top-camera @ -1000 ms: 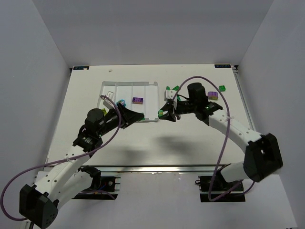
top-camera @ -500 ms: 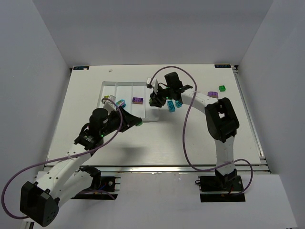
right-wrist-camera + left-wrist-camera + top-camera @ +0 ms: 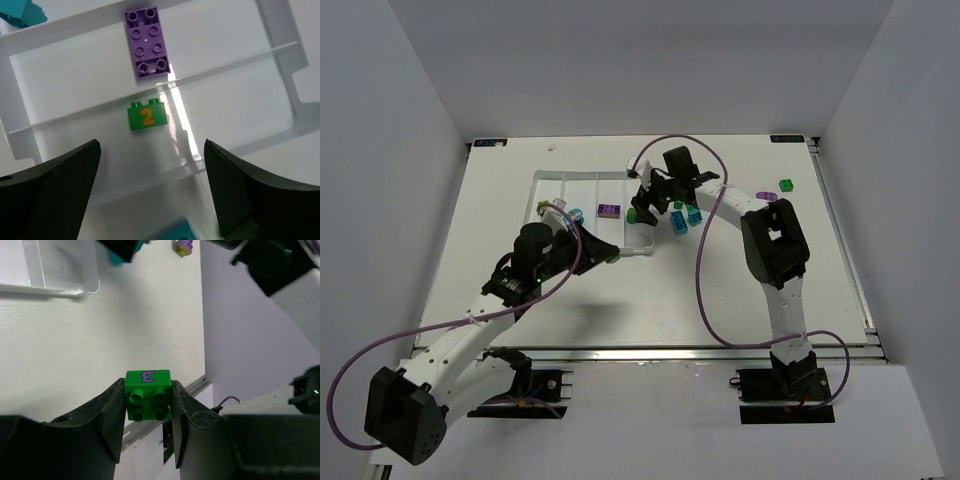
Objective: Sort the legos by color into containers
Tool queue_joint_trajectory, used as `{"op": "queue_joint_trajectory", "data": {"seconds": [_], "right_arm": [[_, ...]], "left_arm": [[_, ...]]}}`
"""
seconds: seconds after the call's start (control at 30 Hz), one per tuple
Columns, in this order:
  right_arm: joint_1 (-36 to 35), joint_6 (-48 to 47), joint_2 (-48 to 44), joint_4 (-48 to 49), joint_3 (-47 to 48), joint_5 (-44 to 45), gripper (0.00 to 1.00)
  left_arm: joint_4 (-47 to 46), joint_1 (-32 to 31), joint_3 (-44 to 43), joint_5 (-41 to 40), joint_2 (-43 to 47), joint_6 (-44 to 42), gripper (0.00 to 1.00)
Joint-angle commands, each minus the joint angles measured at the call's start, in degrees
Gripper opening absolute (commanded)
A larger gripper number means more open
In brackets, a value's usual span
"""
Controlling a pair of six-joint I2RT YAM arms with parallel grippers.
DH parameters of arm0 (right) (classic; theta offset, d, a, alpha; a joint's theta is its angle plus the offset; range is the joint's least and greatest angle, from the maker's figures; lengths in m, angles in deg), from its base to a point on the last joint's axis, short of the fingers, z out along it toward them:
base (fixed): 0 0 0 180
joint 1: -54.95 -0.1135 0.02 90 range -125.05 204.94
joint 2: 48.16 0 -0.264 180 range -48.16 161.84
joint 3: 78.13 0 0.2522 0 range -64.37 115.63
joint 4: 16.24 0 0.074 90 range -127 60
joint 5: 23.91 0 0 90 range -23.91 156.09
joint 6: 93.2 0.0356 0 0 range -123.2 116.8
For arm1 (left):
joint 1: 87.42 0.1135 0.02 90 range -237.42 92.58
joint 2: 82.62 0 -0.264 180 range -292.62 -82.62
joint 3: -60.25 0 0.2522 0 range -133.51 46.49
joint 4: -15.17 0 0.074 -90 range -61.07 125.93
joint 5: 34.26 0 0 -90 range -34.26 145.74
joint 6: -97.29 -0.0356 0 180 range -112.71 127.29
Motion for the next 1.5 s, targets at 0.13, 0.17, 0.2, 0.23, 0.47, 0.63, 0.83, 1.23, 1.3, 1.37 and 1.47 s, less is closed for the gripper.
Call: {"op": "queue_joint_trajectory", "data": {"seconds": [0.13, 0.17, 0.2, 0.23, 0.47, 0.63, 0.83, 1.23, 1.3, 1.37, 1.47], "right_arm": [[8.0, 8.3, -23.6, 12.1, -14.1, -0.4, 0.89], [8.5, 10.2, -25.3, 12.3, -15.6, 1.6, 0.90], [9.3, 7.4, -26.2, 7.7, -15.7, -2.5, 0.82], [11.4, 5.3, -26.9, 2.6, -13.5, -6.9, 0.66], [16.0, 2.9, -36.4, -9.4, -24.1, -13.2, 0.10], [17.5, 4.3, -41.8, -8.0, -29.5, -12.3, 0.36], [19.7, 5.8, -41.7, -7.8, -30.0, -12.2, 0.51], [22.0, 10.1, -38.4, -8.4, -27.0, -7.2, 0.71], [23.0, 12.5, -37.1, -7.8, -25.8, -3.9, 0.69], [23.8, 16.9, -35.7, -8.1, -23.3, 0.9, 0.65], [26.0, 18.4, -32.6, -10.7, -20.2, 4.4, 0.63]], "left_arm": [[-2.2, 0.2, -8.4, 1.5, -15.2, -5.6, 0.00], [-1.4, 0.1, -9.8, 1.5, -17.6, -6.5, 0.00], [-0.5, 0.0, -13.2, 1.3, -20.1, -7.5, 0.00], [0.5, -0.1, -15.2, 1.2, -22.5, -9.8, 0.00], [16.1, -2.7, -35.9, -8.5, -45.7, -19.1, 0.00], [24.7, -5.0, -51.6, -19.2, -59.4, -22.8, 0.00], [31.6, -6.9, -62.0, -24.9, -68.1, -24.1, 0.28], [33.0, -8.7, -64.6, -25.9, -64.5, -23.8, 0.75], [32.7, -9.0, -62.7, -25.8, -60.9, -22.9, 0.68], [30.1, -9.0, -59.2, -25.3, -57.0, -22.2, 0.55], [23.6, -9.0, -48.7, -24.1, -46.9, -19.6, 0.19]]}}
